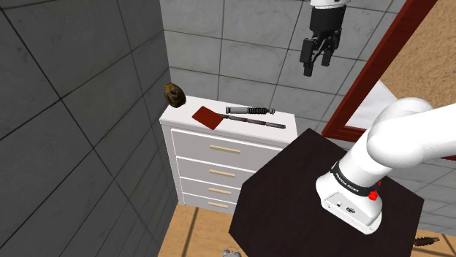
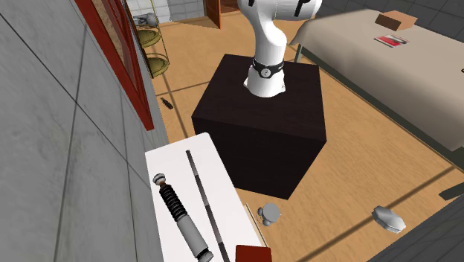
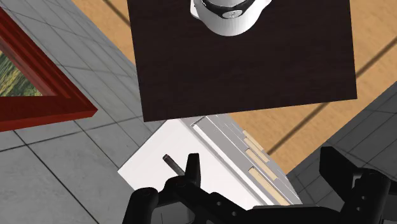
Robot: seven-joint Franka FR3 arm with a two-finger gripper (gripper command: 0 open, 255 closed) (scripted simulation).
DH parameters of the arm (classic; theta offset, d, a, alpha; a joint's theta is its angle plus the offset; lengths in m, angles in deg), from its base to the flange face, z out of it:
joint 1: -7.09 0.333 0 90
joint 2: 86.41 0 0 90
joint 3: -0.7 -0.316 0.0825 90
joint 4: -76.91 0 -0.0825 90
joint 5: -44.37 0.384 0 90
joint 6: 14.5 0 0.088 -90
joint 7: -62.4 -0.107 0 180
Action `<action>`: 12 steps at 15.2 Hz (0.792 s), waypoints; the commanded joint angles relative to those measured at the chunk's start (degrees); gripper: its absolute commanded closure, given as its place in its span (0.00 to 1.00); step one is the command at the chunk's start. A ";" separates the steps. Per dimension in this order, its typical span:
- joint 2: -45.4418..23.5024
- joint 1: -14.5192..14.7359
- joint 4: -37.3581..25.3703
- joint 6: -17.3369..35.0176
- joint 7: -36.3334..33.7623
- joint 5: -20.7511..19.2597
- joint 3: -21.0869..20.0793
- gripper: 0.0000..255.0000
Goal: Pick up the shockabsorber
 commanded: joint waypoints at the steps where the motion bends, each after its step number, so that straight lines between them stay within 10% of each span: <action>1: 0.00 0.00 0.00 0.00 0.00 0.00 0.00 0.00; 12: -9.13 -0.36 9.92 23.88 19.69 -8.73 12.02 0.00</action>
